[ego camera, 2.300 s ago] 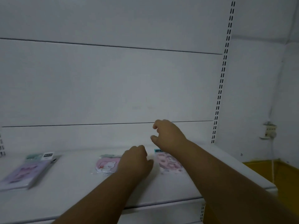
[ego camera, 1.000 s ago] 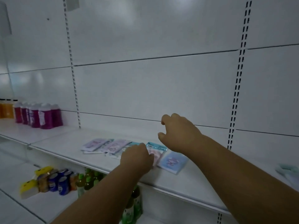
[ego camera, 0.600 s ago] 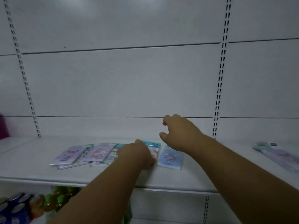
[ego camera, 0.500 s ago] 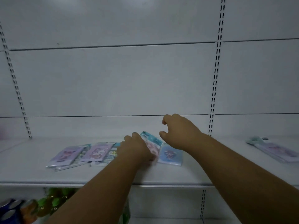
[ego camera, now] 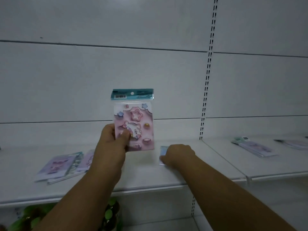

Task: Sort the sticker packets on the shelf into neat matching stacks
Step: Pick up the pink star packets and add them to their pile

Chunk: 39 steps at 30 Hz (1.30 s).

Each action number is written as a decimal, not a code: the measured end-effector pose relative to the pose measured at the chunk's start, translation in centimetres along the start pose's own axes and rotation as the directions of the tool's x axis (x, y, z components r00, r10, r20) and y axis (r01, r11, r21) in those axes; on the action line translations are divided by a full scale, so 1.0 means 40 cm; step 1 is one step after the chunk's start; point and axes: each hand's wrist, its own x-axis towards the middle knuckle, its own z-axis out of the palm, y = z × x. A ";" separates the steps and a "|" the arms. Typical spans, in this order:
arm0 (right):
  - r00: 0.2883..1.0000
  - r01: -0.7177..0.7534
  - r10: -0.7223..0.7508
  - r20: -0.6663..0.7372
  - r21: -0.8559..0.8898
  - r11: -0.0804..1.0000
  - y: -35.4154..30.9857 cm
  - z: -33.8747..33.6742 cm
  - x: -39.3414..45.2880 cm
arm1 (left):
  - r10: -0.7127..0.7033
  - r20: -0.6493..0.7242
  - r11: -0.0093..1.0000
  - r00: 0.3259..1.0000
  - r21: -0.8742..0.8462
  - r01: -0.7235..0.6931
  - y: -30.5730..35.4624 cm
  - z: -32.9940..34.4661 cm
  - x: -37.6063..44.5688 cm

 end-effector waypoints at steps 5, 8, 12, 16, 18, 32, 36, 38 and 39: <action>0.999 -0.036 0.031 0.038 0.140 0.989 -0.030 -0.005 0.016 | 0.021 0.045 0.998 0.999 -0.054 -0.019 0.009 -0.016 -0.034; 0.998 0.053 -0.043 -0.045 0.267 0.962 -0.021 -0.013 0.007 | 0.007 0.046 0.998 0.999 -0.064 -0.004 0.004 -0.003 -0.049; 0.953 0.235 -0.094 -0.288 0.507 0.830 0.064 -0.043 -0.030 | 0.016 0.081 0.994 0.997 -0.110 -0.007 -0.008 0.071 -0.073; 0.931 0.217 0.112 -0.348 0.771 0.598 0.244 -0.098 -0.068 | 0.019 0.165 0.991 0.986 -0.132 0.003 -0.027 0.218 -0.118; 0.921 0.189 0.188 -0.342 0.813 0.550 0.362 -0.122 -0.080 | 0.012 0.212 0.991 0.977 -0.135 0.017 -0.042 0.314 -0.150; 0.931 0.064 0.186 -0.315 0.641 0.765 0.989 -0.231 0.085 | -0.098 0.180 0.975 0.979 -0.182 0.131 -0.111 0.876 -0.340; 0.975 0.049 0.085 -0.206 0.569 0.821 1.008 -0.209 0.157 | -0.117 0.112 0.979 0.987 -0.153 0.134 -0.120 0.904 -0.327; 0.984 0.040 0.054 -0.169 0.507 0.861 1.006 -0.203 0.182 | -0.109 0.106 0.983 0.988 -0.134 0.123 -0.122 0.913 -0.316; 0.986 0.036 0.044 -0.159 0.467 0.884 1.004 -0.201 0.189 | -0.103 0.115 0.986 0.988 -0.119 0.116 -0.123 0.919 -0.312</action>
